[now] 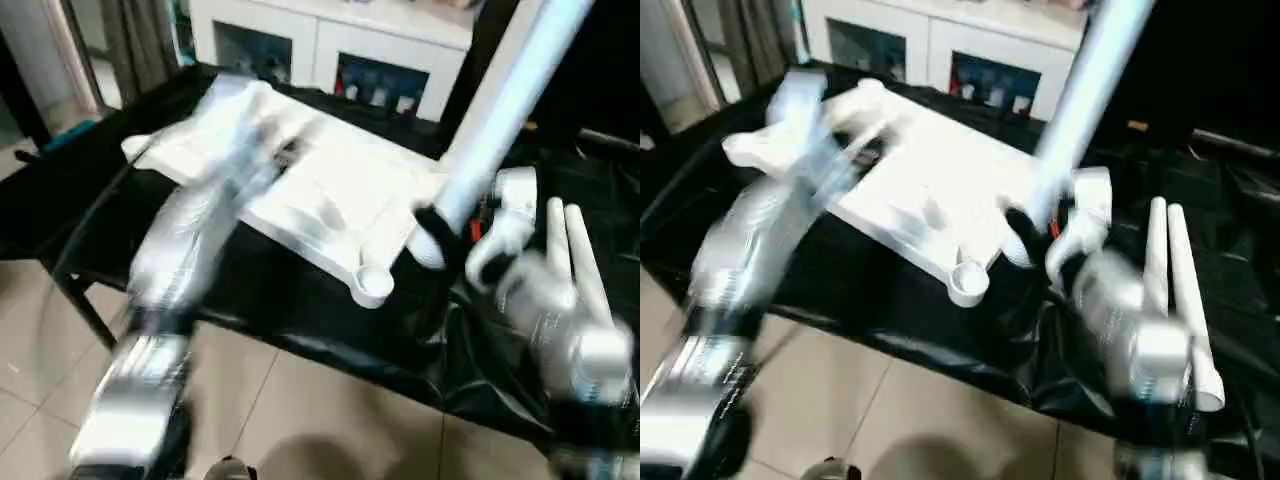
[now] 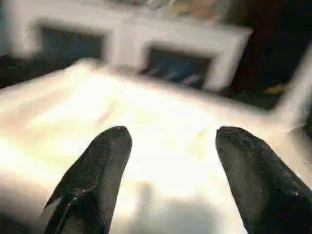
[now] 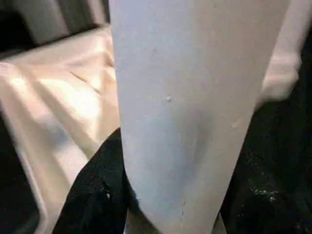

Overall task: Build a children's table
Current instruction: Insert table leg to table base

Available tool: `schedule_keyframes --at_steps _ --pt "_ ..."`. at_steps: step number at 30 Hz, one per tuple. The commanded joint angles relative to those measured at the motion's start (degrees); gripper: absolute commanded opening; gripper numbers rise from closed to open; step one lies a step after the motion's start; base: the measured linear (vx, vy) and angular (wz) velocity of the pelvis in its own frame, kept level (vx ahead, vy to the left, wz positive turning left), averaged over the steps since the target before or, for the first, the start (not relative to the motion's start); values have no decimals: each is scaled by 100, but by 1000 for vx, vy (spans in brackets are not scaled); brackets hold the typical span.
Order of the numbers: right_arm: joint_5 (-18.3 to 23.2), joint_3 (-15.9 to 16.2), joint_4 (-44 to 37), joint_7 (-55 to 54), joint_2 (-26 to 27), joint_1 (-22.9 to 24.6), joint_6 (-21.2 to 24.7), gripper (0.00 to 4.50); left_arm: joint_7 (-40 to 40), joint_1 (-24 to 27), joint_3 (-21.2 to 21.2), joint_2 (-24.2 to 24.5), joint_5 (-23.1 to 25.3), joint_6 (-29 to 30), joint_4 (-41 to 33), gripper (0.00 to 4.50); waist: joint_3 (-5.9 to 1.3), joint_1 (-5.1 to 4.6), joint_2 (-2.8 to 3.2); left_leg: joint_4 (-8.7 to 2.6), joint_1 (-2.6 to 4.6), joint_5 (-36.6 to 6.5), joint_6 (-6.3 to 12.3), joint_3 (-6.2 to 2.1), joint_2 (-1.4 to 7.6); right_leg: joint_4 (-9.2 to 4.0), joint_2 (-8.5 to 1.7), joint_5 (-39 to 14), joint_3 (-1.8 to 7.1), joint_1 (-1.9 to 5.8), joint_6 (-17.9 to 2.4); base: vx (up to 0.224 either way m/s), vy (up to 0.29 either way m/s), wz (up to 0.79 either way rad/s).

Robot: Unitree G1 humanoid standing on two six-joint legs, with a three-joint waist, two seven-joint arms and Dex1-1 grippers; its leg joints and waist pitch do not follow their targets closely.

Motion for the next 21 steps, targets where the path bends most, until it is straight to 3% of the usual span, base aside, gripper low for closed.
schedule_keyframes --at_steps 1,2,5,6,8,9,10,11,12,13,14,15,16,17,19,20,21 --pt "-268 -11 -12 -279 72 93 -485 193 66 98 -193 27 293 -337 -73 330 -484 6 106 -373 209 -659 -235 -92 166 -339 -223 166 159 208 -914 0 0 0" --pt "-319 3 18 -293 79 112 -573 193 -12 114 -200 3 283 -483 -20 330 -463 0 88 -387 214 -822 -255 -78 169 -372 -219 -18 164 194 -900 0 0 0" --pt "-423 56 50 -322 90 108 -663 193 -434 55 -383 -6 246 -981 206 330 -433 36 142 -431 251 -1305 -411 -95 172 -434 -223 -539 173 147 -829 0 0 0" --pt "-404 115 -9 -182 18 51 -638 193 -1187 -210 -748 134 315 -1293 570 330 -434 31 206 -438 258 -1413 -453 -102 172 -435 -224 -608 177 139 -800 0 0 0" --pt "-512 309 -104 32 -187 47 -677 193 -2018 -584 -913 209 177 -1070 954 358 -441 14 304 -460 281 -1669 -613 -124 153 -436 -209 -768 178 122 -724 0 0 0" --pt "-512 309 -104 32 -187 47 -677 193 -2018 -584 -913 209 177 -1070 954 365 -424 -9 245 -468 262 -1701 -621 -113 148 -471 -205 -771 180 126 -716 0 0 0" --pt "-566 365 -127 91 -245 58 -714 193 -2125 -683 -930 210 181 -1018 1058 365 -432 -10 207 -467 225 -1631 -599 -122 153 -435 -232 -629 177 176 -779 0 0 0" --pt "-406 354 -373 315 -331 132 -611 193 -2404 -937 -1295 262 558 -1272 1436 377 -429 -21 308 -451 207 -1590 -532 -118 129 -447 -242 -665 189 170 -799 0 0 0" --pt "-326 328 -489 373 -344 167 -553 193 -2439 -1003 -1360 242 646 -1329 1543 377 -436 -39 281 -444 221 -1629 -482 -98 130 -486 -234 -702 197 163 -771 0 0 0" --pt "-322 331 -569 393 -363 209 -559 193 -2373 -1005 -1348 207 665 -1392 1558 391 -452 -45 264 -426 202 -1501 -402 -107 135 -457 -248 -544 201 205 -810 0 0 0" --pt "-322 331 -588 398 -368 218 -560 193 -2357 -1005 -1345 198 670 -1406 1561 402 -454 -79 301 -415 170 -1350 -330 -108 135 -438 -245 -335 195 222 -886 0 0 0" --pt "-339 342 -631 393 -382 250 -591 193 -2285 -998 -1299 163 652 -1478 1580 407 -461 -90 266 -401 151 -1271 -278 -103 121 -427 -240 -277 189 242 -921 0 0 0" --pt "-433 345 -733 273 -405 308 -564 193 -1733 -899 -1106 34 602 -1361 1435 407 -484 -108 342 -382 133 -1094 -225 -111 128 -378 -254 -110 188 266 -1017 0 0 0" --pt "-487 342 -823 175 -401 388 -557 193 -1344 -766 -934 -54 533 -1440 1285 407 -487 -126 366 -364 141 -1048 -169 -108 139 -384 -246 20 181 262 -1110 0 0 0" --pt "-535 343 -950 60 -345 588 -610 193 -652 -418 -574 -198 436 -1552 873 407 -483 -177 286 -355 120 -1053 -21 -94 139 -400 -222 70 177 281 -1214 0 0 0" --pt "-533 347 -1000 14 -251 749 -690 193 -266 -123 -295 -269 387 -1347 502 407 -485 -202 108 -345 108 -1053 99 -67 141 -420 -221 -45 170 286 -1237 0 0 0" --pt "-536 356 -1013 -1 -213 794 -711 193 -184 -39 -213 -279 383 -1313 415 407 -484 -186 191 -346 104 -1008 142 -89 148 -384 -257 -117 167 295 -1277 0 0 0"
